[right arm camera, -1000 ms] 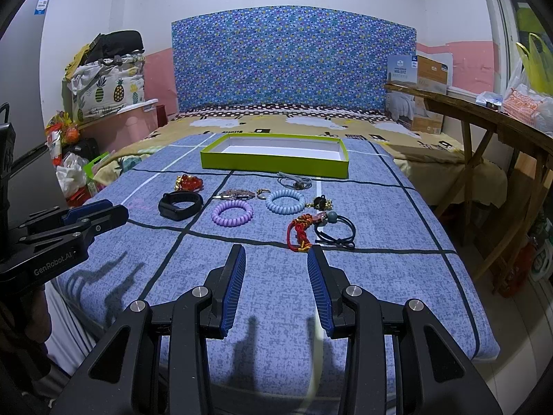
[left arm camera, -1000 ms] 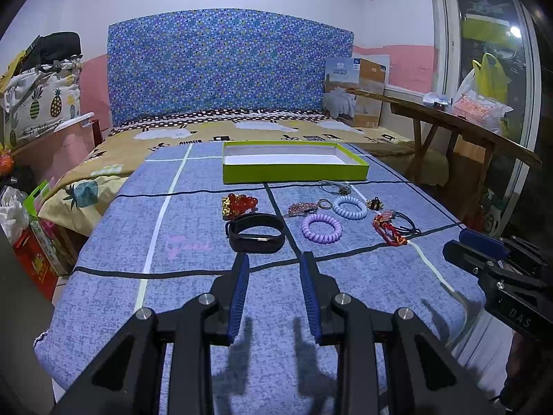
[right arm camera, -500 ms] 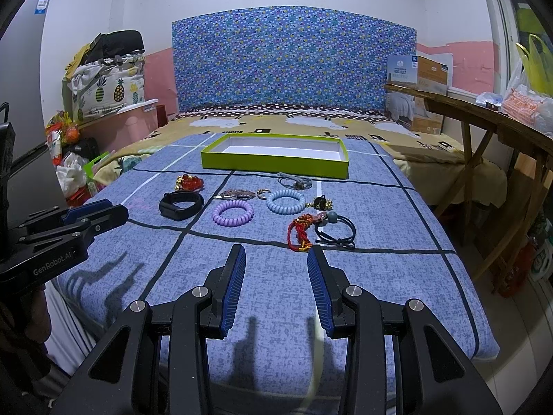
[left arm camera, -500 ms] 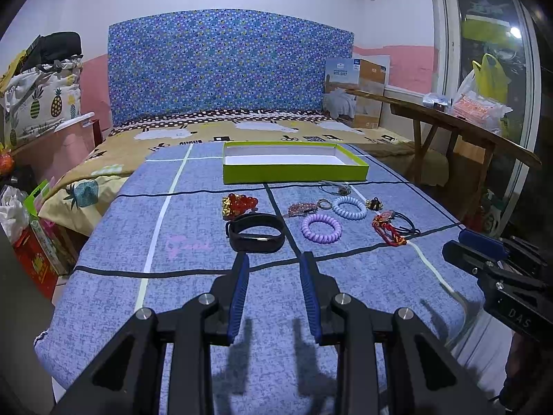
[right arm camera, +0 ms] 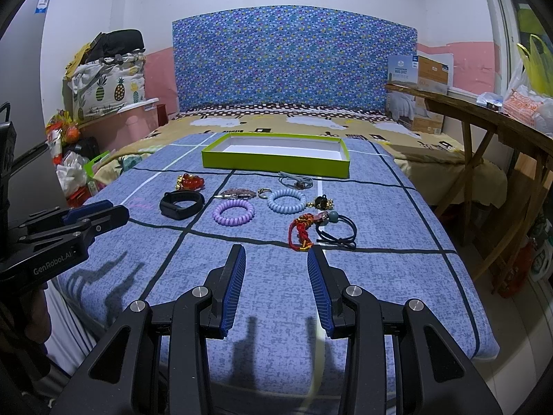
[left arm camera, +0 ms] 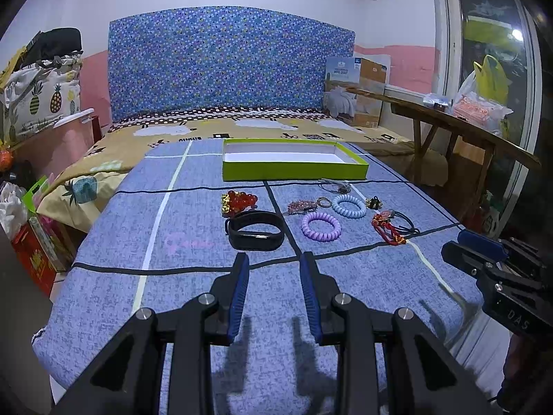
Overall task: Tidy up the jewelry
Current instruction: 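Grasp the black watch band with the left tool while the right tool reaches for the light-blue coil hair tie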
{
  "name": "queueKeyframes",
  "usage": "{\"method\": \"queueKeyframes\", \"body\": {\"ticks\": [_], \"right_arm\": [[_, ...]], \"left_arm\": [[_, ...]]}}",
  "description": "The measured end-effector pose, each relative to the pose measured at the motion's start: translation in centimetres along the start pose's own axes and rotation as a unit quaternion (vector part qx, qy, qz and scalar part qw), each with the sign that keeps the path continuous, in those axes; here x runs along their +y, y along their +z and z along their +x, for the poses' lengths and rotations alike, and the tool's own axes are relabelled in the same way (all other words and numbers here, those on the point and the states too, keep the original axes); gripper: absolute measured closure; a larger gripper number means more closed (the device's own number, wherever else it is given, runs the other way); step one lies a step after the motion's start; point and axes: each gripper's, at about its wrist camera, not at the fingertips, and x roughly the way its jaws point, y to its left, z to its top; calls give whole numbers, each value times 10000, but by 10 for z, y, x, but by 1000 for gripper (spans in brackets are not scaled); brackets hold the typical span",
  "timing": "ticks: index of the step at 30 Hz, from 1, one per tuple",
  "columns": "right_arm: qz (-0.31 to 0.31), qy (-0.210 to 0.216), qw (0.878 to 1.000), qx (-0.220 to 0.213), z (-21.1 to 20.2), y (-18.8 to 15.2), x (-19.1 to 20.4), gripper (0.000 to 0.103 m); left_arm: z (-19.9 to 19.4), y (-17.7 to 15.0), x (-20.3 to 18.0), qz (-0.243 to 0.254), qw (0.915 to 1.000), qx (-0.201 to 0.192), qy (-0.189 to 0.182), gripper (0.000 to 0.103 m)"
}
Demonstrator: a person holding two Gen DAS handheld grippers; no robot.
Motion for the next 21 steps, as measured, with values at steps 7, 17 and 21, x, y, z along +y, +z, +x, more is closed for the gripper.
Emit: {"method": "queueKeyframes", "body": {"ticks": [7,17,21], "right_arm": [[-2,2,10000,2,1,0,0,65],[-37,5,10000,18,4,5,5,65],[-53,-1,10000,63,24,6,-3,65]], "left_arm": [[2,0,0,-36,10000,46,-63,71],[14,5,5,-62,9998,185,-56,71],[29,12,12,-135,9991,391,-47,71]]}}
